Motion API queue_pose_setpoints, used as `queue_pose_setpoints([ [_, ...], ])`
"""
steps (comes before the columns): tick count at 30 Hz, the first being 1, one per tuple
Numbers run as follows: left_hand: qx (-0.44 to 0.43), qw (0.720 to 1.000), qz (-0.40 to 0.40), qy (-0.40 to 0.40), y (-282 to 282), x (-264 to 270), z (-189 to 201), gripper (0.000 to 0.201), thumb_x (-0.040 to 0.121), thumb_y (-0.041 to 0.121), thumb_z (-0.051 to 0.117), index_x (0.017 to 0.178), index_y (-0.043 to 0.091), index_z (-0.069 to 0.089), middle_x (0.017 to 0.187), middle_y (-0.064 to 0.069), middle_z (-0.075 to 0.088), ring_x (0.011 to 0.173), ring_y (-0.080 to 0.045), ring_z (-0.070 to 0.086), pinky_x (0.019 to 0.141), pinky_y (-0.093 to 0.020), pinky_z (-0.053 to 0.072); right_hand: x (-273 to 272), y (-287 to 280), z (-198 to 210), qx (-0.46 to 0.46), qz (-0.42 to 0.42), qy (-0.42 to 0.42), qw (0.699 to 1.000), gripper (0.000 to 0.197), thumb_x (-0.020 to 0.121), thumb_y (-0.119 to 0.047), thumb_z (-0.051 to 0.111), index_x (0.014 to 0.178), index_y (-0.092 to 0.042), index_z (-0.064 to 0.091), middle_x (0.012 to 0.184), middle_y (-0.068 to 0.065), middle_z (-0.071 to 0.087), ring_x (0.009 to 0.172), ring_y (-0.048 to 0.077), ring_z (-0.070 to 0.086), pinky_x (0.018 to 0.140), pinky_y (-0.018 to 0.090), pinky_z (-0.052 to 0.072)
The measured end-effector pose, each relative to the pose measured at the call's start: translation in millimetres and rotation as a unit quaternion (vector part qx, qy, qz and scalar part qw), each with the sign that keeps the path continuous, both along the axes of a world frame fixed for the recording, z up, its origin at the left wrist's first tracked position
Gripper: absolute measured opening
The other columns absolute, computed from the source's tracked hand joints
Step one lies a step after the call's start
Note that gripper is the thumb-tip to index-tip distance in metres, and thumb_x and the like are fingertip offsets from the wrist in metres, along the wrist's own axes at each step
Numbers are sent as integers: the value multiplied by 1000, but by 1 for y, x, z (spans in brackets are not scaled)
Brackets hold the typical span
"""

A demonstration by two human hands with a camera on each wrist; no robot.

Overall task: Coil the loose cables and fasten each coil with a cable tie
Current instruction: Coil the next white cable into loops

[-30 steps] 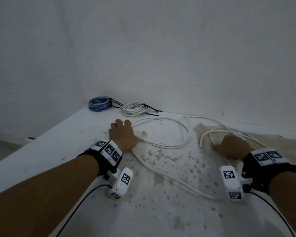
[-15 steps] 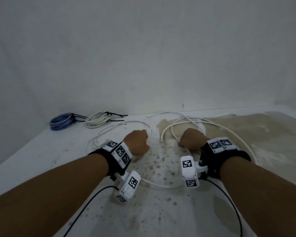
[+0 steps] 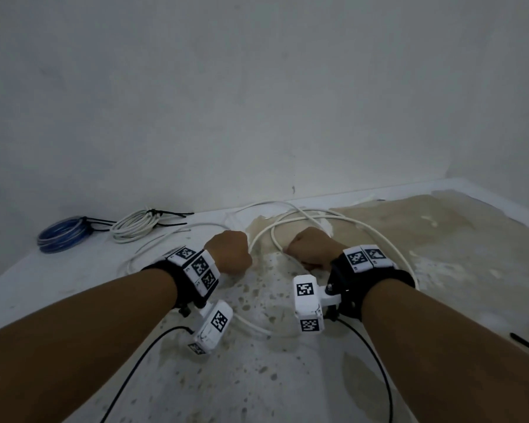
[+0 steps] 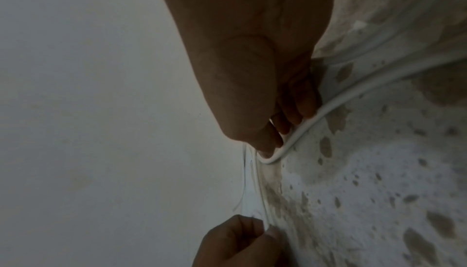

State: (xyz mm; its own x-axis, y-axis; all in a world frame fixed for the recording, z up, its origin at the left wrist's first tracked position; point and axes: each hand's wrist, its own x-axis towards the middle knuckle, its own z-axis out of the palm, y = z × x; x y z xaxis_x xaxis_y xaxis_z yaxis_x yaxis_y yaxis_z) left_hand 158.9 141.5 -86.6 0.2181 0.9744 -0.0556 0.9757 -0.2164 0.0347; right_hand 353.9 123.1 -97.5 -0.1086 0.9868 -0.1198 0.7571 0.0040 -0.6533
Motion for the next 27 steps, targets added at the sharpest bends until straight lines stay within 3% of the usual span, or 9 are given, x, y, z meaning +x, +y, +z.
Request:
queue_pose_setpoints([
  [3,3,999,10,-52,-3,-11,16,32,89,14,50,59,11,39,64,-4,48,62,-20,49,50,-26,29,-1,1,0,0,-12,14,1000,38,93,-23,59,62,-5,48,57,9,46,51,20,42,65,29,40],
  [5,29,996,16,-79,-4,-25,35,32,89,14,49,58,6,47,63,-6,55,60,-21,53,50,-29,38,-2,1,1,-4,-20,21,1000,38,93,-23,60,61,-5,50,52,8,46,48,21,43,62,28,40],
  [9,70,982,55,-167,-15,-55,81,28,92,16,50,88,-4,68,90,-17,71,84,-33,69,80,-43,57,-1,-6,3,39,-35,22,998,33,91,-23,63,64,-5,56,59,12,57,57,27,55,63,31,46],
  [12,119,957,64,-258,-30,-74,114,27,91,12,53,85,-9,69,84,-17,73,76,-33,69,70,-39,58,12,-15,2,147,-177,-13,973,16,84,-22,70,91,-11,61,90,12,68,87,30,65,71,30,46],
  [14,162,932,68,-316,-42,-84,133,24,93,14,54,85,-3,68,81,-10,72,68,-25,67,60,-30,52,22,-24,4,117,-224,-98,963,38,88,-22,65,117,-1,54,109,18,66,100,34,65,78,34,48],
  [16,178,916,57,-356,-51,-92,141,19,95,17,55,87,4,67,81,-4,70,65,-18,64,57,-26,48,29,-29,7,64,-187,-136,971,24,90,-20,60,96,2,64,102,20,69,88,34,66,71,33,48],
  [19,136,924,33,-356,-63,-99,135,11,93,15,59,88,9,66,82,-2,72,65,-15,66,55,-26,50,31,-26,22,68,-178,-133,973,36,91,-20,59,60,-5,50,75,13,58,73,28,55,60,27,41],
  [24,69,939,-21,-335,-80,-98,99,10,91,9,60,87,12,68,79,0,74,69,-12,71,55,-22,53,32,-23,59,152,-156,-7,976,48,94,-27,62,54,-4,47,64,16,51,67,27,50,66,34,39],
  [27,42,938,-35,-343,-86,-94,81,8,93,10,59,88,12,66,82,-1,74,74,-14,71,58,-24,55,33,-28,80,155,-138,100,973,36,95,-25,63,69,-1,56,66,16,55,54,25,45,52,30,37],
])
